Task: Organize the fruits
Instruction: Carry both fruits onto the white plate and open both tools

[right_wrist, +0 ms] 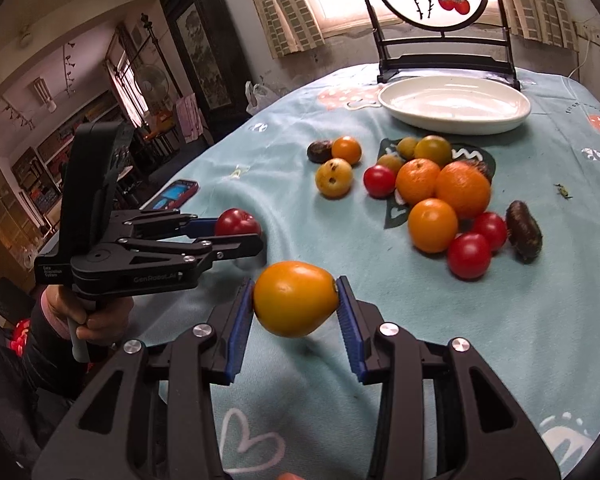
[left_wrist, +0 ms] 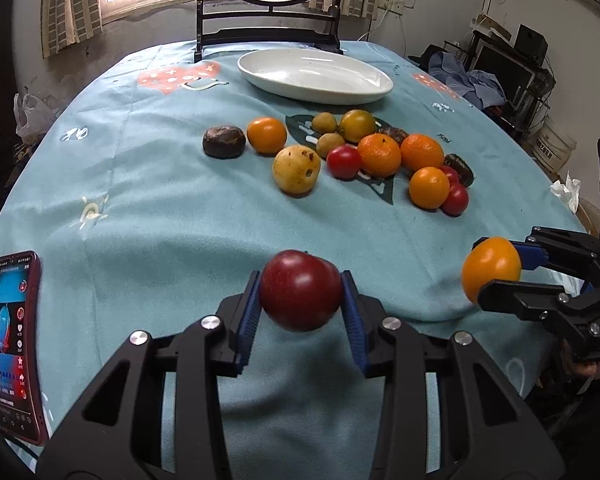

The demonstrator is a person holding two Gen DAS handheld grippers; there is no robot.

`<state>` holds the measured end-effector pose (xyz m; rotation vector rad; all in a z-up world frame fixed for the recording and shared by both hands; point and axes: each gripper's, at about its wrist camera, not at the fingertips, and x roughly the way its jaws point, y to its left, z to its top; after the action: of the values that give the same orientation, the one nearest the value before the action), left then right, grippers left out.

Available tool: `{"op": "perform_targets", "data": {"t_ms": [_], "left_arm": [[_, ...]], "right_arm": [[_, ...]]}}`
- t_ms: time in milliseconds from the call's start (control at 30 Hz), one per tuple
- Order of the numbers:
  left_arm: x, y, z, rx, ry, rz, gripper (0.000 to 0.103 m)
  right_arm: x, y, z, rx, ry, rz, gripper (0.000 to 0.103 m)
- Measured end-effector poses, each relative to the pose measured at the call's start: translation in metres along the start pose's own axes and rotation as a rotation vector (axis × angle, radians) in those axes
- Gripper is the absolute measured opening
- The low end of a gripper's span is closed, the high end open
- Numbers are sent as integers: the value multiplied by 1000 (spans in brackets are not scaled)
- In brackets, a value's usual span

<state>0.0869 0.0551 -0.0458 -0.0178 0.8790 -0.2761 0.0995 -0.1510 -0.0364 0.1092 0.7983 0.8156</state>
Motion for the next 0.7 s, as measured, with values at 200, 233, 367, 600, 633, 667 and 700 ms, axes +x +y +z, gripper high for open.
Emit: {"op": "perform_targets", "data": {"t_ms": [200, 233, 367, 600, 633, 667, 700], "left_arm": [[0, -6, 57, 26, -60, -22, 39], [5, -7, 72, 29, -68, -16, 39], [41, -7, 147, 16, -71, -19, 39], [138, -7, 229, 7, 45, 51, 39], [147, -6, 232, 8, 60, 58, 39], [156, -6, 235, 8, 75, 62, 39], [165, -5, 237, 5, 90, 63, 39]], "right_arm": [[-12, -34, 58, 16, -82, -57, 42], [-12, -41, 69, 17, -91, -79, 42], [10, -88, 127, 68, -102, -173, 42], [84, -168, 177, 152, 28, -281, 41], [94, -176, 180, 158, 54, -289, 41], [100, -181, 181, 162, 72, -298, 41], [106, -188, 183, 168, 92, -303, 41]]}}
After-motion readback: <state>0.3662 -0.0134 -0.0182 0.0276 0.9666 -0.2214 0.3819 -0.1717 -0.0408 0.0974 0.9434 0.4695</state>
